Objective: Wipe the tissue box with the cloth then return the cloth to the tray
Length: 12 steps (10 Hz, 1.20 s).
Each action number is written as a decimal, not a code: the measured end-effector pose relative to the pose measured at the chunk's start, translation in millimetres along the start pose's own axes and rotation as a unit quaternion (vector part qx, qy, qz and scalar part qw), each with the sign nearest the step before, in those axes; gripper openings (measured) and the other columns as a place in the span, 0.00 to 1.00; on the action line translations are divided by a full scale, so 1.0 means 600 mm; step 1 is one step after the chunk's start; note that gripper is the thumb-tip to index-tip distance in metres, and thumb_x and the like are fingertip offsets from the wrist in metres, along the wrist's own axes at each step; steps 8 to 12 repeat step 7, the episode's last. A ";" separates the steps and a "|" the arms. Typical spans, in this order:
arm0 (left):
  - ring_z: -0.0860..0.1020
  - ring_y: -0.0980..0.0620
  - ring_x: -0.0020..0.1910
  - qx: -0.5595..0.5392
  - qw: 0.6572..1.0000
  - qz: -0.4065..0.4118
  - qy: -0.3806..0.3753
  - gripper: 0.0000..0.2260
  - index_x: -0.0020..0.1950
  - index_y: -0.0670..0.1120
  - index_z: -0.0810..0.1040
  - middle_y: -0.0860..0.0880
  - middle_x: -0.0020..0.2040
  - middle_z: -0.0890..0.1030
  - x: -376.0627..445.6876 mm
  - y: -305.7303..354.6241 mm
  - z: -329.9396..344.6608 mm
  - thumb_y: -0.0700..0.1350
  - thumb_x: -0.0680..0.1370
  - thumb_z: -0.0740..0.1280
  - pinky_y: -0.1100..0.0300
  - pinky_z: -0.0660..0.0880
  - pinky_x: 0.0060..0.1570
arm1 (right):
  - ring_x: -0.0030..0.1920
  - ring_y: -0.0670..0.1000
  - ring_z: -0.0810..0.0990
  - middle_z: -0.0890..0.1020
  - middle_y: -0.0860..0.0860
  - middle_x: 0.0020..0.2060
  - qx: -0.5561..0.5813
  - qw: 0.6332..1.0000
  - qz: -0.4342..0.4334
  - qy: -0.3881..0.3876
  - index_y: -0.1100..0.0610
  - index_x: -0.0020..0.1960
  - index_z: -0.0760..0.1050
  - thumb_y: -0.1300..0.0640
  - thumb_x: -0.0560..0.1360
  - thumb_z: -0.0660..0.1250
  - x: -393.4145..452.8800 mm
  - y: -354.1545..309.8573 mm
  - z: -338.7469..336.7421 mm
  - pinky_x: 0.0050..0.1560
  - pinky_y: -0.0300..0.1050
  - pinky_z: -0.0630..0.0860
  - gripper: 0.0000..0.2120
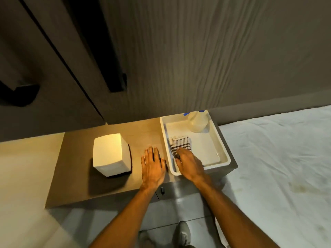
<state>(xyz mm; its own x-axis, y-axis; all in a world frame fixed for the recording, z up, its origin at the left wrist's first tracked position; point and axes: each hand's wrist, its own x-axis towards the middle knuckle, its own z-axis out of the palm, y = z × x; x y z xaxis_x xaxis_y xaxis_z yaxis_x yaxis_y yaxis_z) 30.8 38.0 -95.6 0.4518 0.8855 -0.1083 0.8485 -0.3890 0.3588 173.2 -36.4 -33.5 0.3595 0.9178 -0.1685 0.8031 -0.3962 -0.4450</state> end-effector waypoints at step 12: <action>0.49 0.40 0.82 0.024 0.996 -0.032 0.083 0.33 0.82 0.47 0.46 0.41 0.83 0.48 -0.025 0.014 0.024 0.60 0.83 0.52 0.36 0.54 0.78 | 0.66 0.55 0.79 0.75 0.52 0.70 0.040 0.997 -0.019 -0.069 0.53 0.70 0.73 0.53 0.78 0.72 -0.005 0.039 -0.037 0.66 0.51 0.78 0.22</action>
